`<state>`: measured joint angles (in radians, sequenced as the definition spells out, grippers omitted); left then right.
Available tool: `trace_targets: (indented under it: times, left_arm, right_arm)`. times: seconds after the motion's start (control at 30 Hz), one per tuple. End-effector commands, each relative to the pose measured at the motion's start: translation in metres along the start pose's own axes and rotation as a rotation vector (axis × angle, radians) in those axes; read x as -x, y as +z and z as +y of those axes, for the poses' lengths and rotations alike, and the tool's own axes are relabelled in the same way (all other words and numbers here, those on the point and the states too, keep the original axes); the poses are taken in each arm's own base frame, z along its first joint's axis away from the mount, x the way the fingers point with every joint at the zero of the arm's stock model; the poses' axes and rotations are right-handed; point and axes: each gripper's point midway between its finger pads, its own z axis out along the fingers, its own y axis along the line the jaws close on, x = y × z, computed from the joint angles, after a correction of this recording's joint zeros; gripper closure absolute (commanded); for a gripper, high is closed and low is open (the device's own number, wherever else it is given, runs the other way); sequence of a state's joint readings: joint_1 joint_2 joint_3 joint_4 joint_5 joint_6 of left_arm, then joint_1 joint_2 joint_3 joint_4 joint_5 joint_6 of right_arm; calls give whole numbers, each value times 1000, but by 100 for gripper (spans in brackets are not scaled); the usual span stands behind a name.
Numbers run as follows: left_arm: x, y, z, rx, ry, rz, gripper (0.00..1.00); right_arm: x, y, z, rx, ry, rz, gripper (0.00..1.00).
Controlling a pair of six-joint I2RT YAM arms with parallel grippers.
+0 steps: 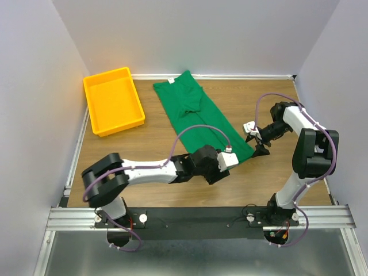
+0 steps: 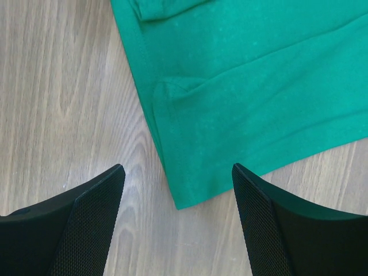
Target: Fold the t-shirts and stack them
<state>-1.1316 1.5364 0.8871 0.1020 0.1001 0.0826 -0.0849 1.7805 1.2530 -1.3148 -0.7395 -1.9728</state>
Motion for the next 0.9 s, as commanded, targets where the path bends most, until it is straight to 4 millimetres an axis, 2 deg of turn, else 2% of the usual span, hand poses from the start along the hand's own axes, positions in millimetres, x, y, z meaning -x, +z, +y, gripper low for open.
trace_targets:
  times: [0.0,0.03,0.23,0.37,0.6,0.73,0.77,0.8,0.87]
  left_arm:
    - [-21,24,4,62,-4,83,33]
    - [-28,29,4,66,-6,105,33]
    - [-52,31,17,155,-21,168,34]
    - [-68,34,19,179,-35,218,38]
    - [-75,38,9,163,-39,239,40]
    - [-77,40,10,178,-37,253,40]
    - [-82,41,11,186,-35,272,41]
    - [-82,42,12,203,-58,277,46]
    - [-90,43,15,231,-68,309,50]
  right_arm:
    - [13,3,3,6,-76,-75,18]
    - [13,3,3,5,-74,-74,18]
    - [7,7,7,-6,-46,-54,18]
    - [6,8,5,-15,-40,-58,18]
    - [5,7,-1,-27,-35,-53,18]
    - [3,7,-4,-30,-32,-53,18]
    - [2,8,-5,-32,-30,-50,18]
    - [1,8,-5,-33,-29,-47,18]
    - [-3,8,-8,-44,-32,-31,18]
